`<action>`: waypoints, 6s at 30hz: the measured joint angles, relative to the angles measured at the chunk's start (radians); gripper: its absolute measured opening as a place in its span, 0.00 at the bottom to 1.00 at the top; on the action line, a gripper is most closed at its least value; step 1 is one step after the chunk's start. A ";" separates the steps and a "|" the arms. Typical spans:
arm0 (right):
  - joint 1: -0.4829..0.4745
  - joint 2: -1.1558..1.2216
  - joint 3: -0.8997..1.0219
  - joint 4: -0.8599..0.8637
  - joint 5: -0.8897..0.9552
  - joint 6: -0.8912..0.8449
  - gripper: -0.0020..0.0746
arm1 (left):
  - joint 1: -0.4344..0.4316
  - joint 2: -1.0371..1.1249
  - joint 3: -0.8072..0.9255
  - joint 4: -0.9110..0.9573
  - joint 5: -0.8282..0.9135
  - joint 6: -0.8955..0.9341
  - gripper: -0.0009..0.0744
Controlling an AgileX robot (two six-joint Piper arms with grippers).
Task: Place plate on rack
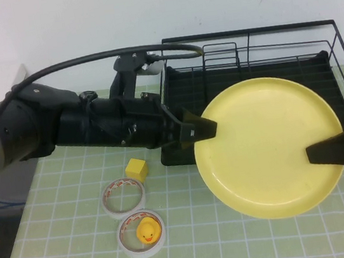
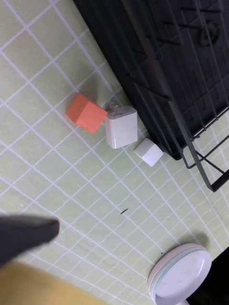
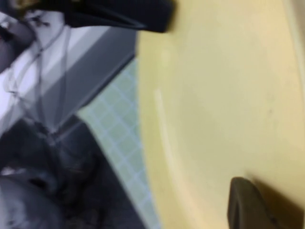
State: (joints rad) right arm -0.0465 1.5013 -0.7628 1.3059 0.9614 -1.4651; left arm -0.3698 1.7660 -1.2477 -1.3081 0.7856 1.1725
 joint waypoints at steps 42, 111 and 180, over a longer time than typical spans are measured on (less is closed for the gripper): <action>0.012 0.738 -1.261 -0.191 0.048 -0.212 0.18 | 0.466 -0.967 0.775 0.250 -0.270 -0.471 0.01; 0.100 1.117 -1.505 0.006 -0.439 -0.441 0.18 | 0.466 -1.203 0.827 0.264 -0.186 -0.467 0.01; -0.046 0.462 -1.368 -0.240 0.265 0.374 0.04 | 0.466 -1.204 0.834 0.378 -0.100 -0.410 0.01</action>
State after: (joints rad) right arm -0.0920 1.9628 -2.1306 1.0657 1.2262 -1.0914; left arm 0.0963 0.5622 -0.4138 -0.9303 0.6852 0.7624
